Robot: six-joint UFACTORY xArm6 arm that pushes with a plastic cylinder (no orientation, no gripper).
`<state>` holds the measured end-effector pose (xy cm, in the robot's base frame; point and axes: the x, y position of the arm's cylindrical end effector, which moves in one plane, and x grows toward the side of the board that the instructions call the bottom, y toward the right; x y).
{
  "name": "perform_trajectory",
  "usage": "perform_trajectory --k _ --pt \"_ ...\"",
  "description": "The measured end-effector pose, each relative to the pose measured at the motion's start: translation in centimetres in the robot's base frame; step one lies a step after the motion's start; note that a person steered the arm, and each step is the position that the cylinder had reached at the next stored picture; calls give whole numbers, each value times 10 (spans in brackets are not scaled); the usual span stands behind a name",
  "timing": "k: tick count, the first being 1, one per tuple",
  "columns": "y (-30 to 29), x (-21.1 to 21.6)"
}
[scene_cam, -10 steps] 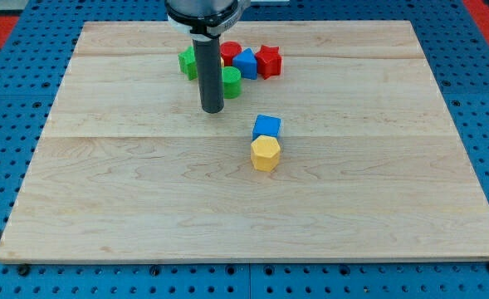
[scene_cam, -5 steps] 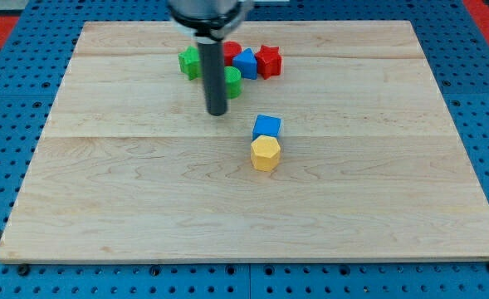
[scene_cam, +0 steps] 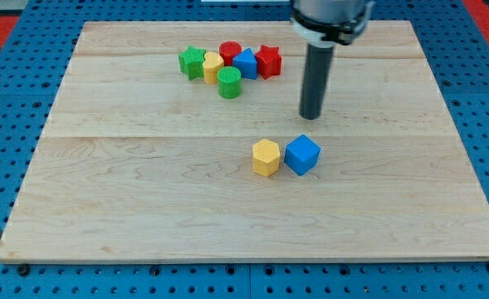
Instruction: Move blue cube along with yellow hexagon towards bottom center
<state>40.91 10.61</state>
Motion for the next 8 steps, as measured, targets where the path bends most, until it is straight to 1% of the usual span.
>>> perform_trajectory --k 1,3,4,5,6,7,8 --pt "-2 35" --pt "-99 55" --pt "-89 35" --pt "-34 10" --pt "3 26" --pt "-13 71" --pt "-60 93"
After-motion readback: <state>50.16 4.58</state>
